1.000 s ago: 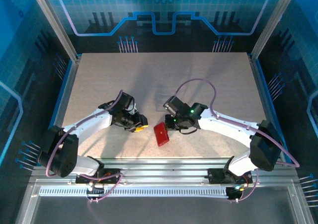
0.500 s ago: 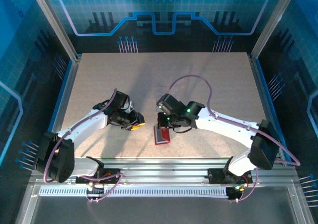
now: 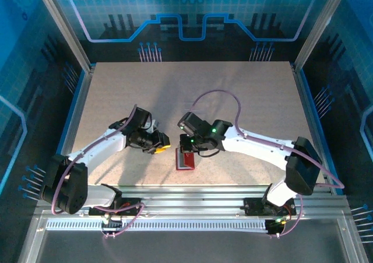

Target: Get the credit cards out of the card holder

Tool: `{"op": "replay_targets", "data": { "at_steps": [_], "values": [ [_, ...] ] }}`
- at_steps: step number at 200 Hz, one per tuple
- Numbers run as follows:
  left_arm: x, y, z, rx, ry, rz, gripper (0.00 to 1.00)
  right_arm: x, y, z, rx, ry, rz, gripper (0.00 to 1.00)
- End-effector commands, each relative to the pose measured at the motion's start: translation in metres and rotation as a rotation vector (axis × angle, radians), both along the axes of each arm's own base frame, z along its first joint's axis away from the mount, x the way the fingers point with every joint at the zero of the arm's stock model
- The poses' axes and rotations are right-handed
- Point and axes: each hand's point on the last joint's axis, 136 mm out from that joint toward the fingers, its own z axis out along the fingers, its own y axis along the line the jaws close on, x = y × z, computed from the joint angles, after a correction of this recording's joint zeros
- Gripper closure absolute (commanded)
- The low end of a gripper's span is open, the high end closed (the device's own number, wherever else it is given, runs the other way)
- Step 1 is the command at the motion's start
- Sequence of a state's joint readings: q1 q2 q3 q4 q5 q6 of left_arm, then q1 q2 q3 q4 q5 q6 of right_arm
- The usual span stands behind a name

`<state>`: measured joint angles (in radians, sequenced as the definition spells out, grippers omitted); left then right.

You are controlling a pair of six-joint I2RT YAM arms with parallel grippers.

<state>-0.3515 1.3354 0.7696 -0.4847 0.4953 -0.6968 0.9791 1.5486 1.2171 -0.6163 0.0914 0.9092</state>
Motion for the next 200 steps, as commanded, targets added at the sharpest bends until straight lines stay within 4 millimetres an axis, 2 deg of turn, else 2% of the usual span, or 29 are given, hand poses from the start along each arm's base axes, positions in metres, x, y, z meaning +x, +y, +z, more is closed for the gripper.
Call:
{"op": "replay_targets", "data": {
  "at_steps": [1,57,98,139,145,150,179,200],
  "values": [
    [-0.004,-0.016,-0.002,-0.037,0.019,-0.048,0.68,0.000,-0.025,0.009,-0.017,-0.022,-0.049,1.00],
    [0.002,-0.059,-0.001,-0.082,0.017,-0.122,0.75,0.000,-0.069,0.000,-0.047,-0.020,-0.127,1.00],
    [0.003,-0.095,-0.003,-0.098,0.027,-0.193,0.77,-0.003,-0.095,-0.018,-0.073,0.001,-0.173,1.00],
    [-0.001,-0.126,-0.013,-0.108,0.042,-0.249,0.79,-0.005,-0.116,-0.036,-0.102,0.019,-0.221,1.00],
    [-0.001,-0.129,-0.015,-0.110,0.048,-0.253,0.79,-0.004,-0.117,-0.034,-0.095,0.015,-0.229,1.00],
    [-0.002,-0.132,-0.017,-0.113,0.051,-0.256,0.79,-0.009,-0.123,-0.045,-0.116,0.032,-0.230,1.00],
    [-0.005,-0.144,-0.027,-0.121,0.079,-0.278,0.79,-0.011,-0.133,-0.051,-0.122,0.046,-0.254,1.00],
    [-0.006,-0.146,-0.034,-0.113,0.092,-0.279,0.79,-0.012,-0.137,-0.047,-0.122,0.039,-0.263,0.84]
  ]
}}
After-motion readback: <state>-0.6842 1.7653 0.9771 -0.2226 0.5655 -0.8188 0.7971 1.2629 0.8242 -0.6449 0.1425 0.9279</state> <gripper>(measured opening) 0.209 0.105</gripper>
